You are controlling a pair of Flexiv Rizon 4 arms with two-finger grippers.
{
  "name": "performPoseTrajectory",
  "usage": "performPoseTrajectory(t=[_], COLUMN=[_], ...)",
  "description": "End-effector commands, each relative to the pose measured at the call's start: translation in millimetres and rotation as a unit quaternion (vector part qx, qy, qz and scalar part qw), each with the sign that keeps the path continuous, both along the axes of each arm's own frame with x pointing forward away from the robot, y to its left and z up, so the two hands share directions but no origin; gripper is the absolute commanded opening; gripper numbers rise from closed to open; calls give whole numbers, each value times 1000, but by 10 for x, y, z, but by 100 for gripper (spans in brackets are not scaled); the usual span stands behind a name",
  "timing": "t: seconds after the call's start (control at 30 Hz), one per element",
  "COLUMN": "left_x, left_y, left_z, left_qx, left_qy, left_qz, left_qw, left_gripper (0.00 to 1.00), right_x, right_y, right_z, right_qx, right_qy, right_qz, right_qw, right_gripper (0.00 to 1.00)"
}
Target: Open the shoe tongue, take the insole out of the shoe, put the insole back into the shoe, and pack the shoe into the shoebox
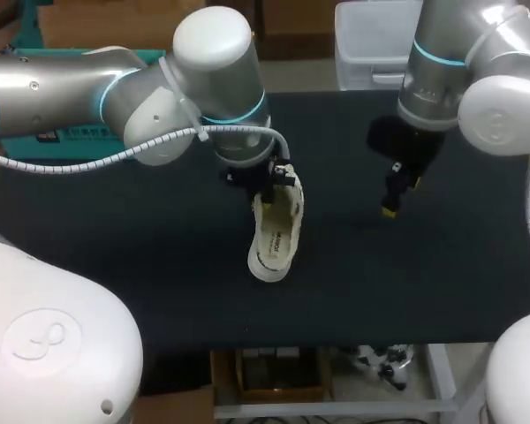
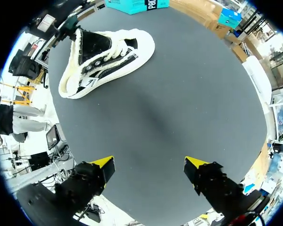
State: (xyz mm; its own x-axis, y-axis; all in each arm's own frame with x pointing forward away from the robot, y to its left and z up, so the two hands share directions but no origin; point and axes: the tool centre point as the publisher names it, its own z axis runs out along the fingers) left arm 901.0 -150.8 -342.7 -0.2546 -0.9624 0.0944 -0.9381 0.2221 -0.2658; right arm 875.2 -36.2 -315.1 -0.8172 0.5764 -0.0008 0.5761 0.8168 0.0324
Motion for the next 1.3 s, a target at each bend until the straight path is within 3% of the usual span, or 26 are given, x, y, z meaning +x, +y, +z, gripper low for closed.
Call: performPoseTrajectory(t=[0.03,0.17,0.37,0.57,0.7,0.87,0.97,1.3], left_x=[-42,-29,-24,-17,-13,96,216,727], left_y=[80,121,167,151,171,275,455,1042], left_z=[38,64,147,281,412,601,748,1238], left_qx=[-13,-13,-17,-8,3,39,52,111], left_qy=[-2,3,-5,-16,-15,-26,-48,-103], left_qz=[-15,-39,-58,-71,-116,-205,-241,-356], left_qw=[1000,999,998,997,993,978,968,922], left_gripper=[0,0,0,0,0,0,0,0], right_x=[1,-20,-5,-30,-34,-34,-34,-34], right_y=[39,14,-86,-150,-167,-167,-167,-167], right_z=[28,35,89,134,140,140,140,140], right_qx=[-14,-25,-24,-16,-11,-11,-11,-11], right_qy=[2,-5,-8,-21,-20,-20,-20,-20], right_qz=[32,102,156,189,190,190,190,190], right_qw=[999,994,987,982,982,982,982,982], right_gripper=[100,100,100,100,100,100,100,100])
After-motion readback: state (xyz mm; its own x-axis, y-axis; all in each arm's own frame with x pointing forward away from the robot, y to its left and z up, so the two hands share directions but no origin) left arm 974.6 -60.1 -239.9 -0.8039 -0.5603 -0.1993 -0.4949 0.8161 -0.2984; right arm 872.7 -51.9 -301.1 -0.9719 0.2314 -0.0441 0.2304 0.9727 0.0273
